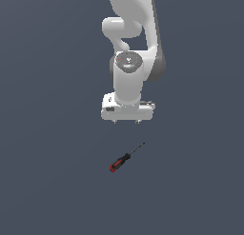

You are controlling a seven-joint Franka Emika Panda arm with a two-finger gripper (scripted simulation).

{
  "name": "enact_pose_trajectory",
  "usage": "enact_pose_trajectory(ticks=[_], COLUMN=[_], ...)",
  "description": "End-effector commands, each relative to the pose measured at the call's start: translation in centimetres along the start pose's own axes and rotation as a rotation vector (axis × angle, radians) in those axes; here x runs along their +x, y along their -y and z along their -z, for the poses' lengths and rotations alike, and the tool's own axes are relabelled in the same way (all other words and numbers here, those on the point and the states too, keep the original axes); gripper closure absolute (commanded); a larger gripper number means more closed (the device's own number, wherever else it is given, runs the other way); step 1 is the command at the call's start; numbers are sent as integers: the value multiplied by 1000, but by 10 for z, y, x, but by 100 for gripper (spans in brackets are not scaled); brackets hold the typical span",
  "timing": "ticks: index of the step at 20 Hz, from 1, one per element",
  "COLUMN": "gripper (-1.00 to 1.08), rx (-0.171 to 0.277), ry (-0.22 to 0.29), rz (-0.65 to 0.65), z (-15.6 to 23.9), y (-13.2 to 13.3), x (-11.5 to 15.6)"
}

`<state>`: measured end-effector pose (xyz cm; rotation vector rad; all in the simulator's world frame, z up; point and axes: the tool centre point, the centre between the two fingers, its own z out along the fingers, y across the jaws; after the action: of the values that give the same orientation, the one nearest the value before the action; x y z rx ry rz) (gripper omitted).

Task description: Pick up the object and move it to a goal position.

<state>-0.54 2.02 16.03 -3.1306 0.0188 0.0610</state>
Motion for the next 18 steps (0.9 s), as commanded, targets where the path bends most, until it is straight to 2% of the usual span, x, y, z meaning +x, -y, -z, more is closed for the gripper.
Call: enact_pose_trajectory(ticks=[1, 8, 18], gripper=[-92, -92, -92], rx=[1, 5, 9], ry=[-1, -5, -15], rz=[-26, -148, -416], z=[-2, -13, -40], y=[0, 1, 3], x=[3, 19, 52])
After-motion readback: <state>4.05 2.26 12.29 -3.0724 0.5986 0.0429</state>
